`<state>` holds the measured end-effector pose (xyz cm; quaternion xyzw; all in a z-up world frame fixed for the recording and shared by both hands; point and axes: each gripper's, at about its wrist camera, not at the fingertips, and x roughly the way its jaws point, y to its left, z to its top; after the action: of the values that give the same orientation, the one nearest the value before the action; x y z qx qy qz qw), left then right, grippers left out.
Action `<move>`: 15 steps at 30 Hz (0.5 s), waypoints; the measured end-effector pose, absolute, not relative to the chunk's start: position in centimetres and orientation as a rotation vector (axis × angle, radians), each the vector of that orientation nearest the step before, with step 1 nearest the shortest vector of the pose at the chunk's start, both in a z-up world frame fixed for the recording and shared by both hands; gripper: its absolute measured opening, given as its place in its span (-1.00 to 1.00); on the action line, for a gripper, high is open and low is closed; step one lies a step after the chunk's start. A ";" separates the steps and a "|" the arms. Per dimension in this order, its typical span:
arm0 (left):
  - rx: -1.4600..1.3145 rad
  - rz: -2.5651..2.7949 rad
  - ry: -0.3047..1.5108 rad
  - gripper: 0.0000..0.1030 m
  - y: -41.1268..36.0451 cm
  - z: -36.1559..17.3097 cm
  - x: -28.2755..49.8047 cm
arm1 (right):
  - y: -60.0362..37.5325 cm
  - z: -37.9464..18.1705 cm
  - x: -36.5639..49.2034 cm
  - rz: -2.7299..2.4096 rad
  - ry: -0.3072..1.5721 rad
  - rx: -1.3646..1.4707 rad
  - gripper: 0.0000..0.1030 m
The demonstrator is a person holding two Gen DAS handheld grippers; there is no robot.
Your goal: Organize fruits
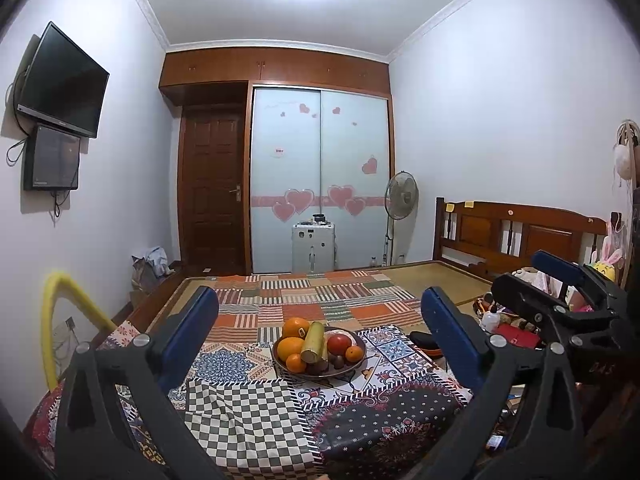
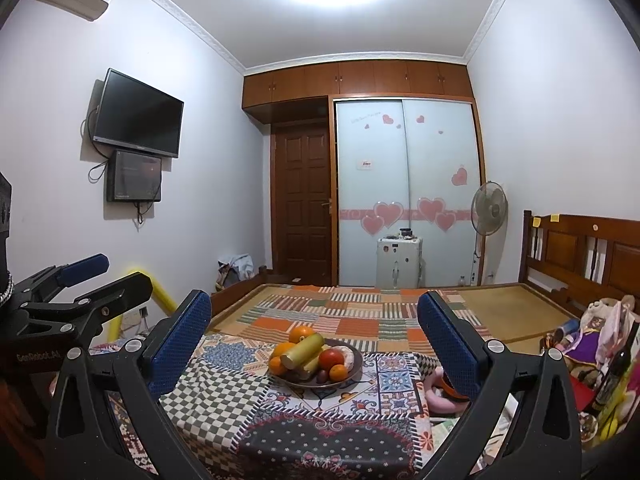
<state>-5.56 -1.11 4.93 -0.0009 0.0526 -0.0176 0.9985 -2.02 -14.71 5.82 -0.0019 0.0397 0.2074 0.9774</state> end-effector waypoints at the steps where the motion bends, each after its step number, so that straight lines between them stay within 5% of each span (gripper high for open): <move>1: 0.000 -0.039 0.107 1.00 -1.1 4.9 -5.5 | -14.7 5.9 -2.0 0.419 0.080 -0.003 1.00; 15: -0.017 -0.060 0.127 1.00 -1.1 4.7 -5.1 | -14.8 6.0 -1.6 0.414 0.073 -0.006 1.00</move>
<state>-5.09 -1.11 4.70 -0.0083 0.0635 -0.0299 0.9975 -1.64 -14.84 5.99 -0.0028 0.0364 0.2054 0.9780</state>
